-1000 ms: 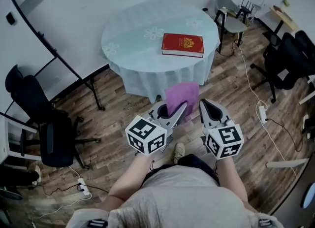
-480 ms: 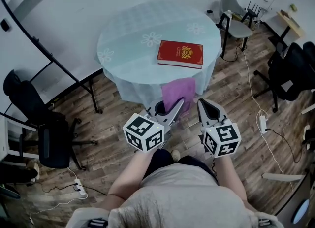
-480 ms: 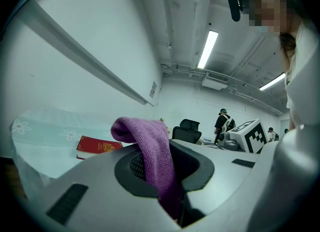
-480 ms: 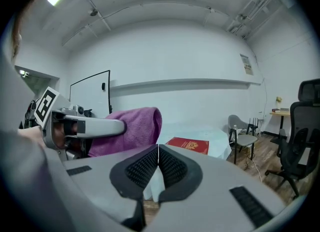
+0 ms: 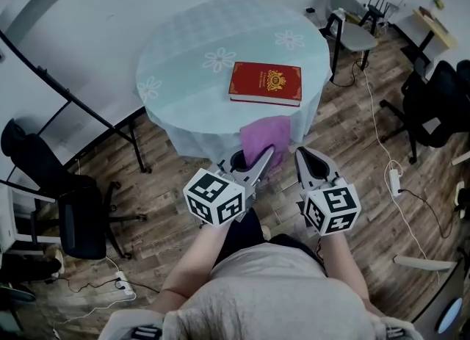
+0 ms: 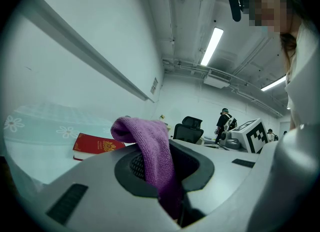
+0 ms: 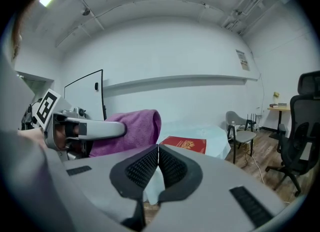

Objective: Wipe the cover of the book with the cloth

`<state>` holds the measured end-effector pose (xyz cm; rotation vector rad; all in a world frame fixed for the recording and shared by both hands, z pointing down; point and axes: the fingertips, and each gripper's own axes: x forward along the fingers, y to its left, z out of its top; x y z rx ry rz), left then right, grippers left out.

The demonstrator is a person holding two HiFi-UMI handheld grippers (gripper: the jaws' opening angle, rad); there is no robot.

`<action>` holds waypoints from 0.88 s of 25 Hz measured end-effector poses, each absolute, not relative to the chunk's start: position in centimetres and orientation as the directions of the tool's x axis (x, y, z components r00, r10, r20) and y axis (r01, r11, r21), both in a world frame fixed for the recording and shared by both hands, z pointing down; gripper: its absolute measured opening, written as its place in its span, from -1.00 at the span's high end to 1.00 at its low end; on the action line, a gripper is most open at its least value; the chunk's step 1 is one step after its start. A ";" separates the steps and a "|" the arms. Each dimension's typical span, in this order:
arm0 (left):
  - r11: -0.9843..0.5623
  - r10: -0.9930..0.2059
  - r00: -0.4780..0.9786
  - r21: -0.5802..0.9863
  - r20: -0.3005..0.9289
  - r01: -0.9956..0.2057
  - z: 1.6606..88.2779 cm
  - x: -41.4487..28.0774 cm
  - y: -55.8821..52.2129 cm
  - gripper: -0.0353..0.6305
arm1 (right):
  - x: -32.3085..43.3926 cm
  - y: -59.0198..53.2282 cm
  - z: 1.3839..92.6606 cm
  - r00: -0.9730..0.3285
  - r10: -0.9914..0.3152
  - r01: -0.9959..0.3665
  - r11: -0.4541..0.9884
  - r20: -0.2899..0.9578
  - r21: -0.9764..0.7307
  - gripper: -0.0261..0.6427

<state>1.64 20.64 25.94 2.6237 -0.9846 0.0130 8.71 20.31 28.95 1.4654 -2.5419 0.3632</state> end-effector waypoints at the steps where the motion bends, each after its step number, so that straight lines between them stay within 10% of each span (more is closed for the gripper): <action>1: -0.705 -0.633 0.763 0.309 0.129 -0.638 26.0 1.6 20.0 0.71 | 8.7 19.7 29.0 -0.495 -0.823 -0.868 0.481 0.280 -0.122 0.85; 22: -0.787 -0.476 0.858 0.341 0.192 -0.513 27.9 2.4 0.8 0.71 | 8.5 0.5 29.5 -0.396 -0.872 -0.918 0.371 0.289 -0.139 0.85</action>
